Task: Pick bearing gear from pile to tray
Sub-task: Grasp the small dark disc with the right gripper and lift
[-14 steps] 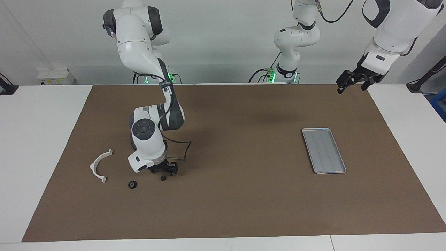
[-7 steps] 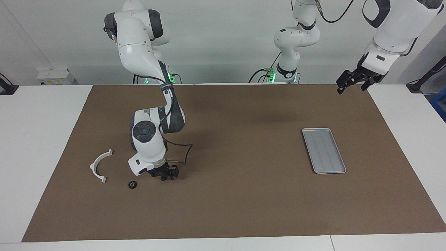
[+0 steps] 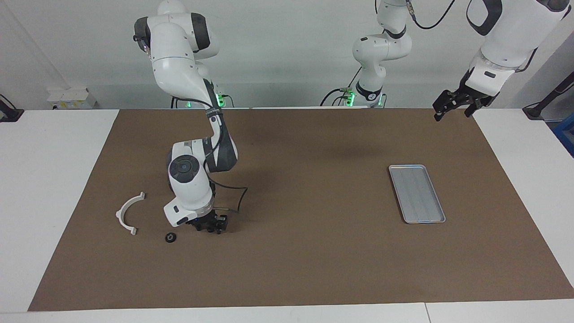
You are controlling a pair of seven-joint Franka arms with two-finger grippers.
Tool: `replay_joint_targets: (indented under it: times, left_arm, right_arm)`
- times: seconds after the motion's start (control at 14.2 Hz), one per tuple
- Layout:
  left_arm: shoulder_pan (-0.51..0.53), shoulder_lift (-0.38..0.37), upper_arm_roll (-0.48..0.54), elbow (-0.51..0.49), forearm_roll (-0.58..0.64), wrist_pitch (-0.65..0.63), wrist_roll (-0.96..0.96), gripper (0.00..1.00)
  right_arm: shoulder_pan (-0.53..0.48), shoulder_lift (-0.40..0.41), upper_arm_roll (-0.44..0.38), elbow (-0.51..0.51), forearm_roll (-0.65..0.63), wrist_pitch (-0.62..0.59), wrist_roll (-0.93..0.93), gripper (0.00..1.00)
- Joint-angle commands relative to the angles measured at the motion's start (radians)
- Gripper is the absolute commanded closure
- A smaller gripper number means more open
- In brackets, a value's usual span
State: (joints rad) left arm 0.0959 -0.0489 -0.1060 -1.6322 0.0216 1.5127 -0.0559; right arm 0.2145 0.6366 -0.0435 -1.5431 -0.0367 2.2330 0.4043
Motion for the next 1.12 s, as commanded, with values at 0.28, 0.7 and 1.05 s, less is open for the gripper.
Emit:
replay_joint_targets:
  times: [0.28,0.7,1.05]
  left_arm:
    - [-0.001,-0.014,0.000,-0.017,-0.003,-0.008,0.008,0.00]
    - [-0.001,-0.014,0.000,-0.017,-0.003,-0.008,0.008,0.00]
    - [-0.001,-0.014,0.000,-0.017,-0.003,-0.008,0.008,0.00]
  right_arm:
    - [-0.017,0.014,0.005,-0.002,0.008,0.014,0.034,1.00]
    - [-0.024,-0.017,0.004,0.033,-0.008,-0.099,0.022,1.00]
    - [0.000,-0.179,0.017,0.213,0.006,-0.553,-0.048,1.00]
